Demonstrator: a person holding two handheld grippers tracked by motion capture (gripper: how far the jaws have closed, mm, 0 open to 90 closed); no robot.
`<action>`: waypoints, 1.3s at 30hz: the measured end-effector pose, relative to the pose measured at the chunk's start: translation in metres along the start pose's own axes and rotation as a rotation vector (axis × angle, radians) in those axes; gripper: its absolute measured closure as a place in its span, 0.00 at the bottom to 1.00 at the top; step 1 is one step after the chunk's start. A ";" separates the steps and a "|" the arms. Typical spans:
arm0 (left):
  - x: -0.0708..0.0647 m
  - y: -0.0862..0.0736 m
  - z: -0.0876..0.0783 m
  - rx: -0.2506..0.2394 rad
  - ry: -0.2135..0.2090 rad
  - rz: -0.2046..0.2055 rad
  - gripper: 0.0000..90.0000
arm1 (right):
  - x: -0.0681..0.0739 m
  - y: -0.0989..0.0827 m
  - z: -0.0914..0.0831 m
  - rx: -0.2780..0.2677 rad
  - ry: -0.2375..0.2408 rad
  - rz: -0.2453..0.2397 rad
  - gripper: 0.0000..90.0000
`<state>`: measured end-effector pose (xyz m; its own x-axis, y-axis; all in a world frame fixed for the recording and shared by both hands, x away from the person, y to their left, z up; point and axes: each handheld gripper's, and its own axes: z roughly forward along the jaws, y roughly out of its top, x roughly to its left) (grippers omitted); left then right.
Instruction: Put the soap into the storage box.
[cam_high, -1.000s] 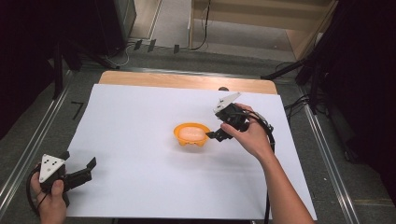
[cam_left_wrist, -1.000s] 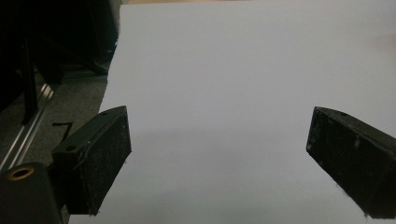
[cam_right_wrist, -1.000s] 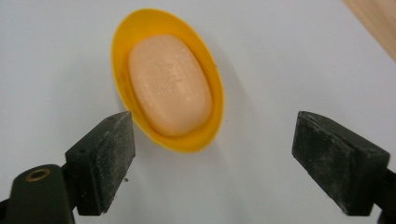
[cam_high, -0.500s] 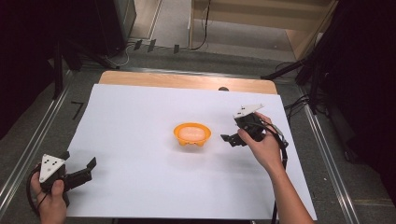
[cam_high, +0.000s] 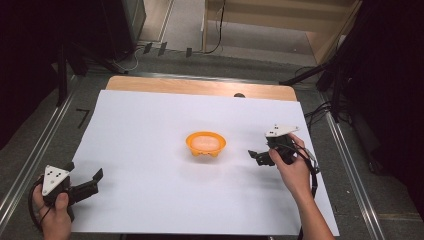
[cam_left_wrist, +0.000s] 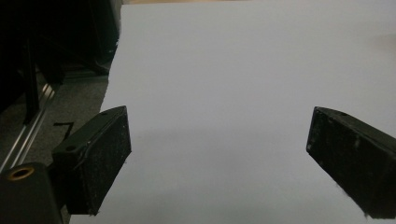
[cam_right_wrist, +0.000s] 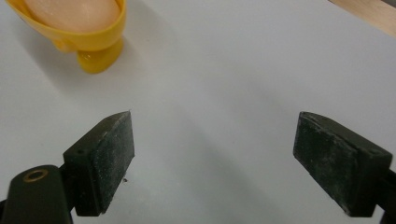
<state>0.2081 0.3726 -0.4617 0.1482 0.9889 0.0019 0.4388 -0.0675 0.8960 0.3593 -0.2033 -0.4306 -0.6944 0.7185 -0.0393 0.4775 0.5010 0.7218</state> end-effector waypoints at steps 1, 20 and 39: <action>0.000 0.000 0.000 0.002 0.000 0.001 0.08 | 0.000 -0.004 -0.002 -0.009 -0.005 0.013 0.14; 0.000 0.000 0.000 -0.002 0.003 -0.005 0.08 | -0.008 -0.060 -0.022 -0.057 -0.092 0.114 0.14; 0.000 0.000 -0.001 -0.003 0.005 -0.007 0.08 | -0.014 -0.109 -0.040 -0.102 -0.154 0.191 0.14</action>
<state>0.2075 0.3731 -0.4616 0.1408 0.9900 -0.0026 0.4375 -0.0599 0.8972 0.2949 -0.2871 -0.4812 -0.5032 0.8641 0.0057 0.5300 0.3035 0.7918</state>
